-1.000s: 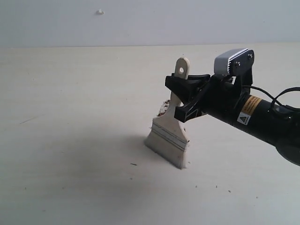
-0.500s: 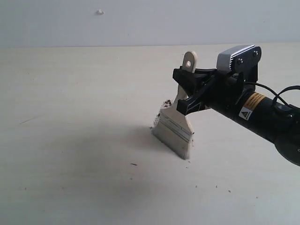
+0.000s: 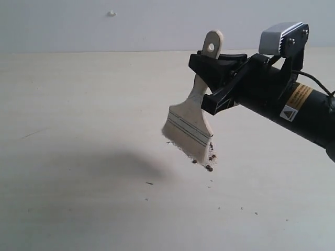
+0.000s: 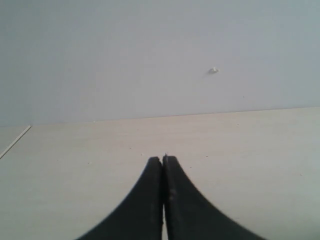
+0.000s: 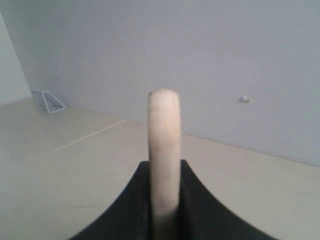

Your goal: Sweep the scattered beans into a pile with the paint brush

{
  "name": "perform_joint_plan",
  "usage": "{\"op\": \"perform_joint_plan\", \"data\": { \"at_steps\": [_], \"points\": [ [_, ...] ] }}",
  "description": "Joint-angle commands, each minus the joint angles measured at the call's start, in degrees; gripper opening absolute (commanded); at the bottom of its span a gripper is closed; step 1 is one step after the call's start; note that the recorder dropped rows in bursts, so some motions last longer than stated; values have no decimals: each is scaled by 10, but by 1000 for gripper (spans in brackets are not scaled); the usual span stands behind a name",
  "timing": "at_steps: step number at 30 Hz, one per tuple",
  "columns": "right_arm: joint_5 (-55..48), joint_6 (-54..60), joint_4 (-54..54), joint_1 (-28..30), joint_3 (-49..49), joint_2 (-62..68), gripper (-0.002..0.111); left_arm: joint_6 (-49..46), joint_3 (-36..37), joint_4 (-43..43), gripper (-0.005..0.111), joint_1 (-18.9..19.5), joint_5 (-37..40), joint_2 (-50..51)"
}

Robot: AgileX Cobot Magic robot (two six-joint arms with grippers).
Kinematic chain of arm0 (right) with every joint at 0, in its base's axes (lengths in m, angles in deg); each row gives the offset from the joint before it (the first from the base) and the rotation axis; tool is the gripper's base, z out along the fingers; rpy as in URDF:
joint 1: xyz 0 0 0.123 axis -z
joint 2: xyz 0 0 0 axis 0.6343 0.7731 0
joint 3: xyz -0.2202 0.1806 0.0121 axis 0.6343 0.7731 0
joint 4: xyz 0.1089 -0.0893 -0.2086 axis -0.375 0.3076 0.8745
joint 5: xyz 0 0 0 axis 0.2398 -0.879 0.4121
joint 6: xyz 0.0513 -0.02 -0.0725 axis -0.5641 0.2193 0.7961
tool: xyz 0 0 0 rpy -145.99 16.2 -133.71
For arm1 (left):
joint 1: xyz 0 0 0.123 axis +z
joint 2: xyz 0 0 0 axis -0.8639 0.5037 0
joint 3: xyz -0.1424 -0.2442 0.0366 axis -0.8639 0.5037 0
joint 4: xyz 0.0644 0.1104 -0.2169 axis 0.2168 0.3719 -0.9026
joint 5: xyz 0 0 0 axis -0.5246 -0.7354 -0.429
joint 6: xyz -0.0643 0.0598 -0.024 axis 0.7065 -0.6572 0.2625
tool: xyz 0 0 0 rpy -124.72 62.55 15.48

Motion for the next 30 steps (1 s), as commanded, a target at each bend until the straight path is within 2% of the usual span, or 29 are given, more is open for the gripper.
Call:
{"op": "perform_joint_plan", "data": {
  "at_steps": [1, 6, 10, 12, 14, 30],
  "points": [
    [-58, -25, 67, 14, -4, -42, 0, 0, 1, -2, 0, 1, 2, -2],
    [-38, -152, 267, 94, -13, -79, 0, 0, 1, -2, 0, 1, 2, -2],
    [38, -304, 530, 171, -59, -76, 0, 0, 1, -2, 0, 1, 2, -2],
    [38, -363, 605, 190, -80, -74, 0, 0, 1, -2, 0, 1, 2, -2],
    [38, -373, 652, 194, -86, -72, 0, 0, 1, -2, 0, 1, 2, -2],
    [38, -257, 639, 192, -116, 97, 0, 0, 1, -2, 0, 1, 2, -2]
  ]
}}
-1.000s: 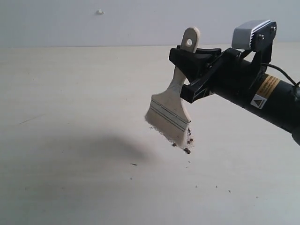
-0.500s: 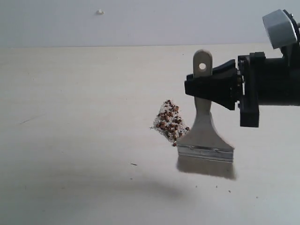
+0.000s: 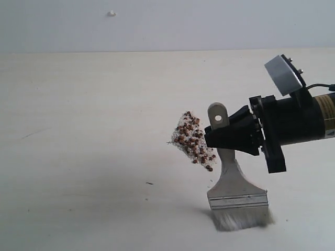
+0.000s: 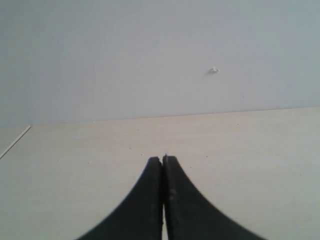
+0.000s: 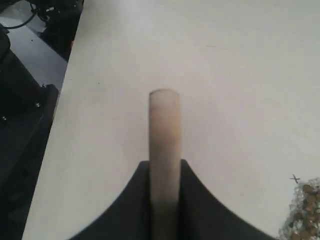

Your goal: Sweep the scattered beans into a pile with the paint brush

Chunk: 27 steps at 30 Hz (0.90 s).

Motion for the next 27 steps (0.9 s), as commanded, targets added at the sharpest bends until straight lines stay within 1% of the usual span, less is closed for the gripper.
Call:
{"op": "perform_joint_plan", "data": {
  "at_steps": [1, 19, 27],
  "points": [
    [1, 27, -23, 3, -30, 49, 0, 0, 1, -2, 0, 1, 2, -2],
    [1, 24, -22, 3, -204, 147, 0, 0, 1, -2, 0, 1, 2, -2],
    [1, 9, -20, 3, -251, 190, 0, 0, 1, -2, 0, 1, 2, -2]
  ]
}}
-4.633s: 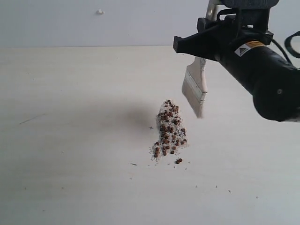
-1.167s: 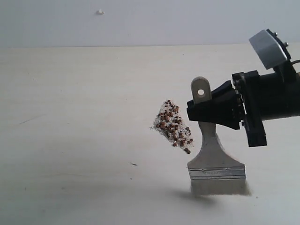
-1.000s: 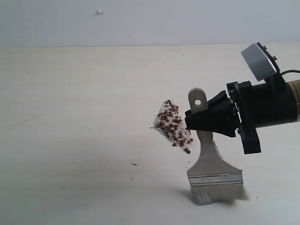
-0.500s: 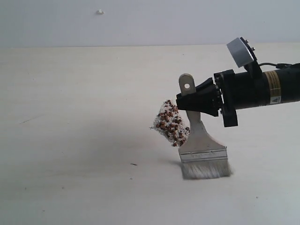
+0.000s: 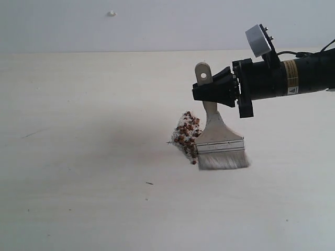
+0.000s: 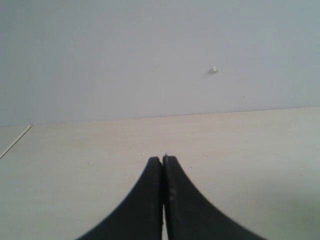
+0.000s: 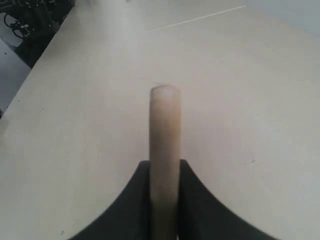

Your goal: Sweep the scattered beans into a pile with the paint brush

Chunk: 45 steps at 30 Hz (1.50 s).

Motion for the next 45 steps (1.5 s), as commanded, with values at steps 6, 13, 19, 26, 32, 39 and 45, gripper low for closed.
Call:
{"op": "perform_joint_plan", "data": {
  "at_steps": [6, 13, 19, 26, 32, 39, 45],
  "points": [
    [-21, -9, 8, 3, -38, 37, 0, 0, 1, -2, 0, 1, 2, -2],
    [-21, -9, -17, 3, -39, 37, 0, 0, 1, -2, 0, 1, 2, -2],
    [-21, -39, -10, 3, -39, 30, 0, 0, 1, -2, 0, 1, 2, -2],
    [-21, -98, 36, 3, -39, -14, 0, 0, 1, -2, 0, 1, 2, -2],
    [-21, -153, 64, 3, -39, -60, 0, 0, 1, -2, 0, 1, 2, -2],
    [-21, -206, 66, 3, -37, -111, 0, 0, 1, -2, 0, 1, 2, -2],
    [-21, -205, 61, -47, -29, -113, 0, 0, 1, -2, 0, 1, 2, -2]
  ]
}}
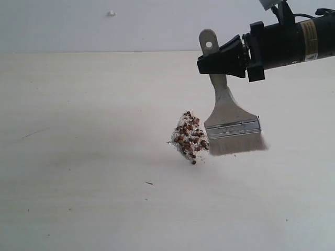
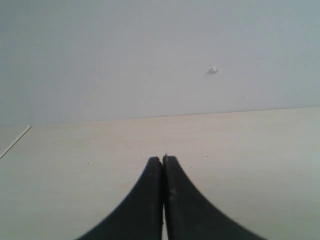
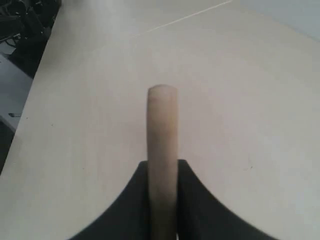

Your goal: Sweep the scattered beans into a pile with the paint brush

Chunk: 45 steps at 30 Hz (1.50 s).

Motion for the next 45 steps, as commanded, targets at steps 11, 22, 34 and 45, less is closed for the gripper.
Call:
{"op": "perform_joint_plan", "data": {
  "at_steps": [11, 22, 34, 45],
  "points": [
    [3, 42, -13, -90, 8, 60, 0, 0, 1, -2, 0, 1, 2, -2],
    [2, 135, -87, -90, -42, 106, 0, 0, 1, -2, 0, 1, 2, -2],
    [3, 119, -105, -84, -54, 96, 0, 0, 1, -2, 0, 1, 2, -2],
    [3, 95, -112, -53, -52, 42, 0, 0, 1, -2, 0, 1, 2, -2]
  ]
}}
